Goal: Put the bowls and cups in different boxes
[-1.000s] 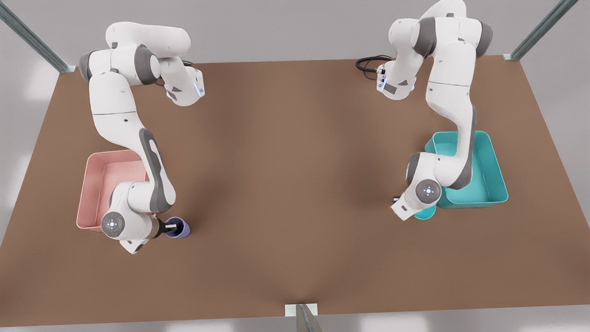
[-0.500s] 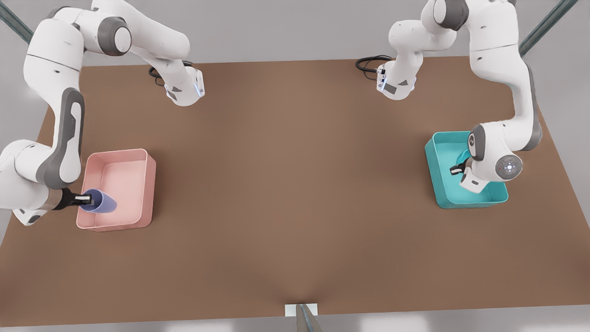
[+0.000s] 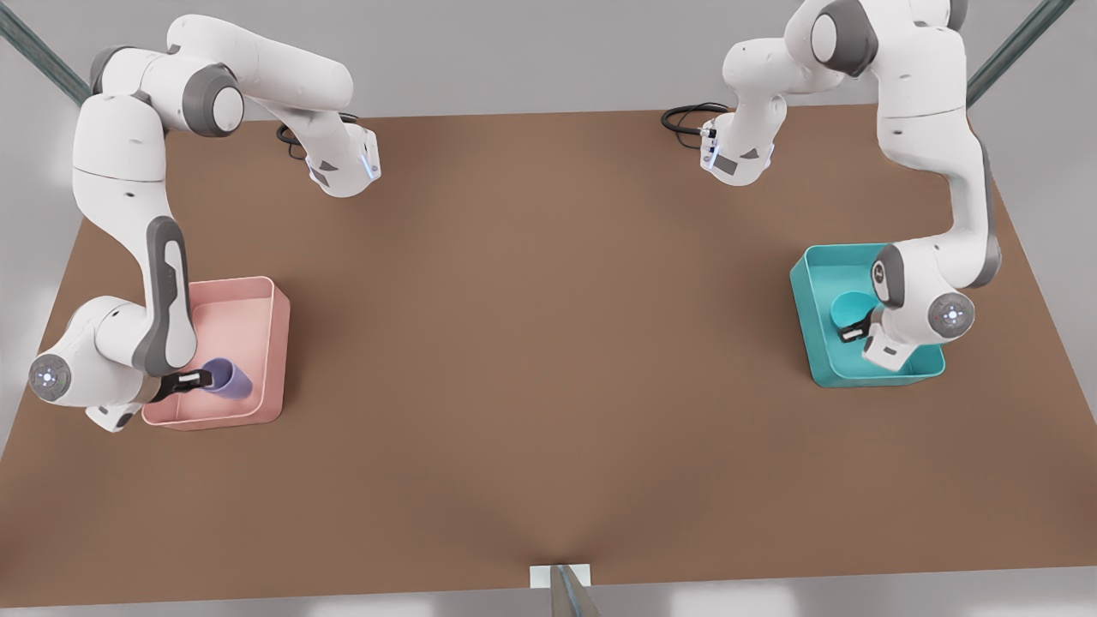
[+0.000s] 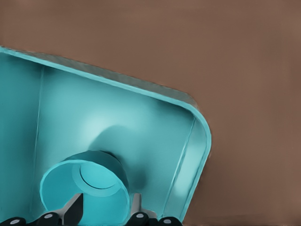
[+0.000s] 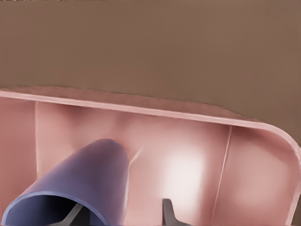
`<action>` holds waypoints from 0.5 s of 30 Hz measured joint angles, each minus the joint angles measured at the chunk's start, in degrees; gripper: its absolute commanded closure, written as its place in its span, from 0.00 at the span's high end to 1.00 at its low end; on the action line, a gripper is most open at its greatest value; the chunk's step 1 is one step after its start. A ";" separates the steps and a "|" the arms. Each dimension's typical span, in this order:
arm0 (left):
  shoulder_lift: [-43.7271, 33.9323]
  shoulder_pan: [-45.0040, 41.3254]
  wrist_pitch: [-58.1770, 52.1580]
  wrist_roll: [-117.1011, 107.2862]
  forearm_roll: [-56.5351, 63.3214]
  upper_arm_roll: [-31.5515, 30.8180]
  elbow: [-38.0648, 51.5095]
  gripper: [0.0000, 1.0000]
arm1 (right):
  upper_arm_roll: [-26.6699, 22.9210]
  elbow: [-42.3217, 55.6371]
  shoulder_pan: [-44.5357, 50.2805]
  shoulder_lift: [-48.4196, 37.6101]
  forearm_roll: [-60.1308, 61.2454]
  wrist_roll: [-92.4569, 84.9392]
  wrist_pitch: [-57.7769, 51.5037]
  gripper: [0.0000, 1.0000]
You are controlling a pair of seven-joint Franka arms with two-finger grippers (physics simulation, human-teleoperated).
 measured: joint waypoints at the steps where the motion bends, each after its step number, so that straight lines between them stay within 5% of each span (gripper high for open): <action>1: -2.16 0.10 -4.81 0.20 0.04 -2.02 7.07 1.00 | 0.06 0.07 0.04 -0.07 0.02 -0.29 0.27 1.00; 6: -6.03 -1.02 -26.55 1.88 0.27 -12.03 30.34 1.00 | 0.30 0.36 0.33 -4.17 1.06 -2.18 -2.18 1.00; 15: -4.99 0.65 -40.26 4.31 -2.26 -13.12 33.69 1.00 | 2.68 29.20 15.02 -9.47 -0.29 5.94 -30.83 1.00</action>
